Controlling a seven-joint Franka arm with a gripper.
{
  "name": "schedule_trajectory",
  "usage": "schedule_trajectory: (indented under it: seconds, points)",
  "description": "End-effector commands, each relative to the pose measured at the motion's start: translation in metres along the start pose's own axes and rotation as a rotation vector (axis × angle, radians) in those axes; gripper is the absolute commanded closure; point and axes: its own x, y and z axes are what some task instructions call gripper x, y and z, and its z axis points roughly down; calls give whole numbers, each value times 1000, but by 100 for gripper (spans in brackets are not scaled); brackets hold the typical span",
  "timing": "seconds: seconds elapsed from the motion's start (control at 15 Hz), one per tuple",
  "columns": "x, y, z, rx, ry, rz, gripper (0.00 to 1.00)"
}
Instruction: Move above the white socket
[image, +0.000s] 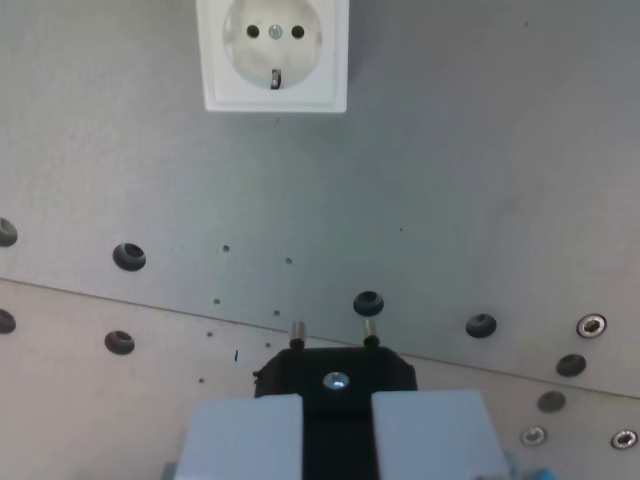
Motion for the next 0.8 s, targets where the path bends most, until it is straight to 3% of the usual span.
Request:
schedule_trajectory:
  seconds: [0.07, 0.8]
  points:
    - [9, -3, 12, 5, 26, -2, 100]
    - [30, -9, 52, 15, 17, -18, 100]
